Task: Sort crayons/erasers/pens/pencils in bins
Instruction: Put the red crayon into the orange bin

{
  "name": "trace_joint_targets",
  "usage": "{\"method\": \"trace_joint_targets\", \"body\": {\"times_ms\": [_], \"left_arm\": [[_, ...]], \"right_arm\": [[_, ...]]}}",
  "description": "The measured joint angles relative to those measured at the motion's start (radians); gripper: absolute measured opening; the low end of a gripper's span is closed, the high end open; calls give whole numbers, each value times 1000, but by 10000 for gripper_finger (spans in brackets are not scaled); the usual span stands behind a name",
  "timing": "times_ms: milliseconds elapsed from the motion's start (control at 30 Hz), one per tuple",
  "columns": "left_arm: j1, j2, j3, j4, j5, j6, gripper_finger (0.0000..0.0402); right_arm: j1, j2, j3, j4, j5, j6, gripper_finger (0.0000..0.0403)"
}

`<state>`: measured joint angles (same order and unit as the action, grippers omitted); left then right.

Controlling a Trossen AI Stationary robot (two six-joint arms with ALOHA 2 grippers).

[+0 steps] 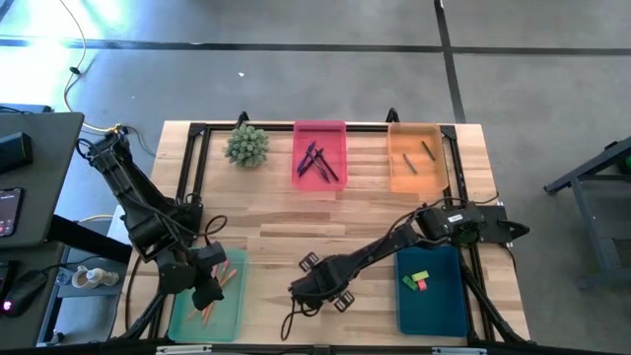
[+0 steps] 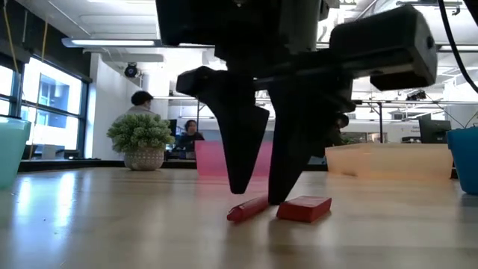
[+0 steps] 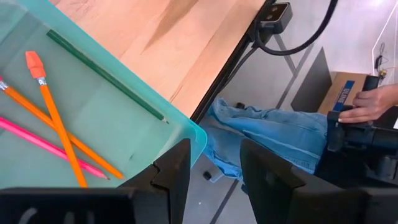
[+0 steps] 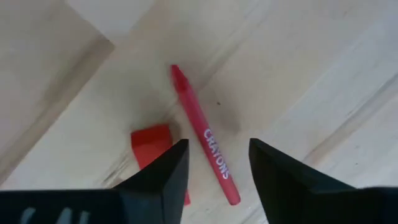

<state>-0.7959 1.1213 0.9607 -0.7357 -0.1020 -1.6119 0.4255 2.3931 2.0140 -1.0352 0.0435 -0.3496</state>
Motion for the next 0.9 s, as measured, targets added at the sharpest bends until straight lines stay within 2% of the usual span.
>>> {"method": "trace_joint_targets", "body": {"times_ms": [367,700,900], "left_arm": [[0,0,-1,0,1,-2,127],[-3,0,-1,0,1,21,127],[-3,0,-1,0,-19,77,127]], "right_arm": [[-1,45,5,-15,-19,64,102],[-1,56,4,-22,-35,196,11],[-2,56,3,-24,-37,259,10]]}}
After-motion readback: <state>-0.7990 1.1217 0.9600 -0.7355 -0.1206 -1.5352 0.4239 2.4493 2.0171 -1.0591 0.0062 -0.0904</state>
